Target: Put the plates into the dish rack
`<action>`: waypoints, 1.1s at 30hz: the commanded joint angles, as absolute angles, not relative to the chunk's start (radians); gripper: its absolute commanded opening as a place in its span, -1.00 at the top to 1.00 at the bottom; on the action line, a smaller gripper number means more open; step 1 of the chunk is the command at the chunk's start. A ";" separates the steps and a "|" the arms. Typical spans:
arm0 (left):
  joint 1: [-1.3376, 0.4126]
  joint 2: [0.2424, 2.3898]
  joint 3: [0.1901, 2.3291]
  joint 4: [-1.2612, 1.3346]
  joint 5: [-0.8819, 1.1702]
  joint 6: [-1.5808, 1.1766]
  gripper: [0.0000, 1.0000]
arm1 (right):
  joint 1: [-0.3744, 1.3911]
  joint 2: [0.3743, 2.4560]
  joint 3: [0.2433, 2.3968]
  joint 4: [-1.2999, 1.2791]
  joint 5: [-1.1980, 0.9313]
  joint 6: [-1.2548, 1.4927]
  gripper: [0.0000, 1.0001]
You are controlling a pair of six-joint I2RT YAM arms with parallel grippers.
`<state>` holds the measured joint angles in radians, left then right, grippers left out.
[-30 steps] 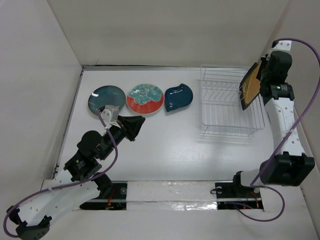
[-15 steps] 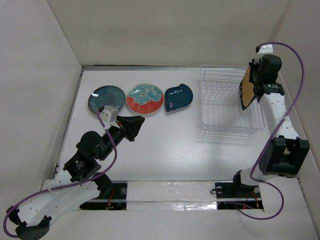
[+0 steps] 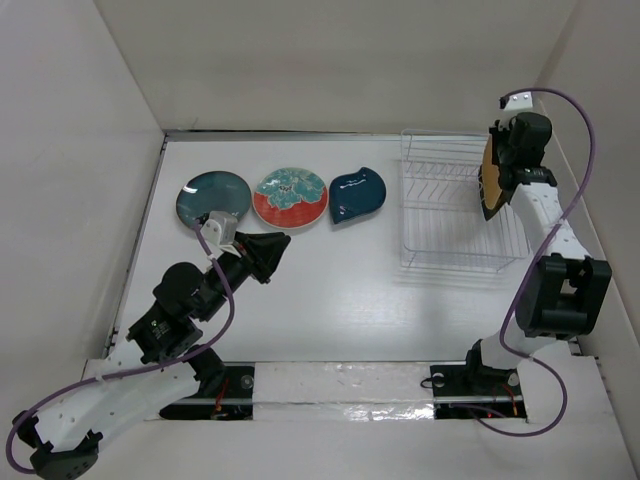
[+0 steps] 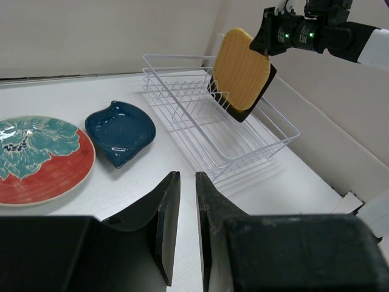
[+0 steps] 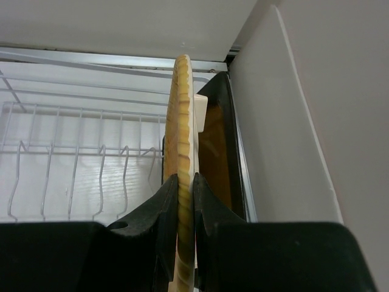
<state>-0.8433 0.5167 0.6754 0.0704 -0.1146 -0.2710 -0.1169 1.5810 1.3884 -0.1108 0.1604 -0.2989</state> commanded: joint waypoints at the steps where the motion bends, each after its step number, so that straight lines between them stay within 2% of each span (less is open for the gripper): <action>1: -0.847 0.526 0.687 0.115 -0.123 -0.273 0.72 | -0.114 1.562 1.370 0.092 0.127 -0.293 1.00; 15: -0.847 0.534 0.684 0.115 -0.129 -0.272 0.72 | -0.143 1.591 1.227 0.212 0.087 -0.156 1.00; 18: -0.847 0.532 0.684 0.115 -0.127 -0.272 0.72 | -0.143 1.588 1.224 0.207 0.136 -0.137 0.61; 19: -0.847 0.532 0.686 0.115 -0.127 -0.272 0.72 | -0.143 1.577 1.227 0.203 0.150 -0.129 0.28; 21: -0.847 0.532 0.684 0.114 -0.127 -0.272 0.72 | -0.143 1.562 1.235 0.196 0.179 -0.106 0.03; 22: -0.847 0.532 0.686 0.114 -0.127 -0.272 0.72 | -0.143 1.554 1.241 0.181 0.189 -0.095 -0.16; 25: -0.847 0.531 0.686 0.114 -0.129 -0.272 0.72 | -0.143 1.508 1.276 0.128 0.215 -0.029 -0.33; 30: -0.847 0.529 0.684 0.114 -0.132 -0.272 0.72 | -0.079 1.419 1.289 0.086 0.238 0.073 -0.35; 32: -0.847 0.531 0.683 0.114 -0.133 -0.272 0.72 | -0.037 1.387 1.275 0.075 0.250 0.128 -0.25; 33: -0.847 0.531 0.684 0.114 -0.133 -0.273 0.72 | -0.011 1.353 1.266 0.071 0.259 0.150 -0.11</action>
<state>-0.8433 0.5339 0.6754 0.0704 -0.1272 -0.2710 -0.0769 1.4425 1.2297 0.0555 0.2214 0.0425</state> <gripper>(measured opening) 0.139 0.580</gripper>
